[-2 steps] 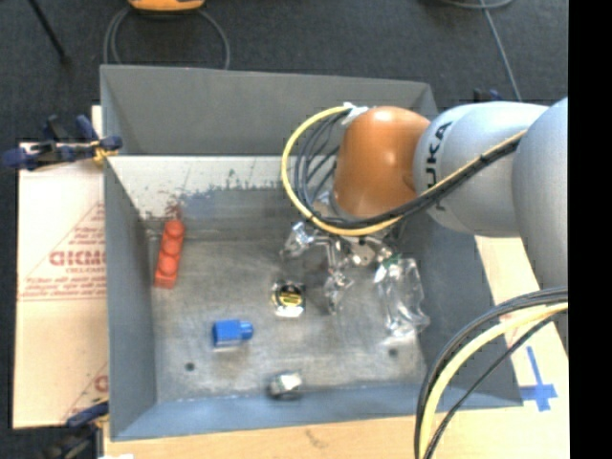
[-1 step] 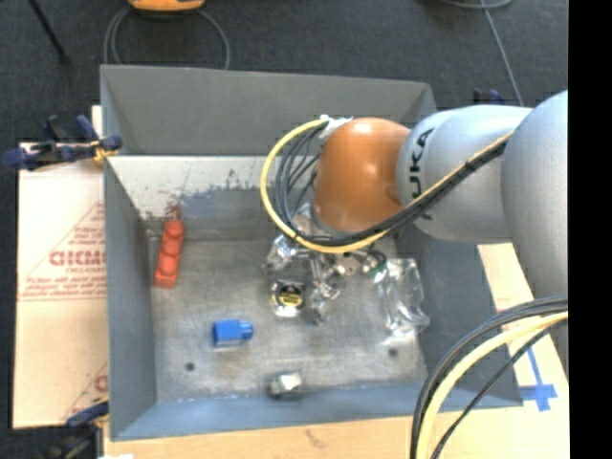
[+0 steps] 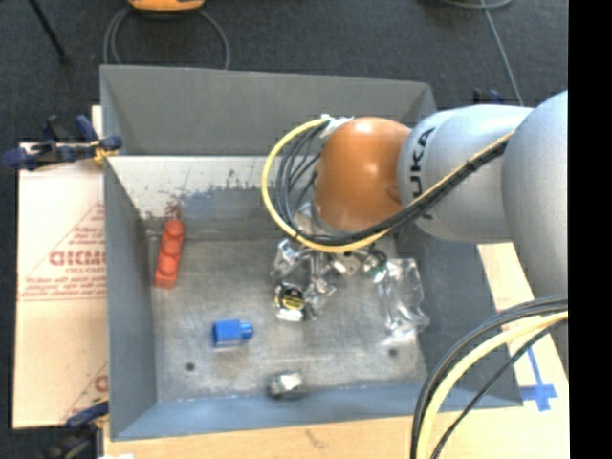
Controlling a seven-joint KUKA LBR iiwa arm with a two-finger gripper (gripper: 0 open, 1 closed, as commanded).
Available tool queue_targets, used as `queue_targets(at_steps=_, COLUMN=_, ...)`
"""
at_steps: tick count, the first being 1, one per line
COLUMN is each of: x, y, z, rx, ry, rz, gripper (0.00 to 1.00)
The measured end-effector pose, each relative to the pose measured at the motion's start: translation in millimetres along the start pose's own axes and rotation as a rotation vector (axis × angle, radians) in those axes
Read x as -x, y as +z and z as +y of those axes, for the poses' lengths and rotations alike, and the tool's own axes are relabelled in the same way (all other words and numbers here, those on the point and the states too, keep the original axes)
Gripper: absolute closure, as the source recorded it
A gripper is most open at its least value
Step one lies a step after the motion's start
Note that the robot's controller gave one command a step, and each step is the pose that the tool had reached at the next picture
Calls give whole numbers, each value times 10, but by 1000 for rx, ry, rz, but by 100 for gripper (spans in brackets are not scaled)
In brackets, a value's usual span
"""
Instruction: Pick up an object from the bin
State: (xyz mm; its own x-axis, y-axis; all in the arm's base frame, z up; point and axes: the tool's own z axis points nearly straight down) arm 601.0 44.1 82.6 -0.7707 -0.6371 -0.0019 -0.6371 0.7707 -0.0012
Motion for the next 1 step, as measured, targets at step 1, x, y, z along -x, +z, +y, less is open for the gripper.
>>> queue_targets(at_steps=1, x=-101, y=-1847, z=-51, rx=-7, ry=-237, rz=-7, gripper=100)
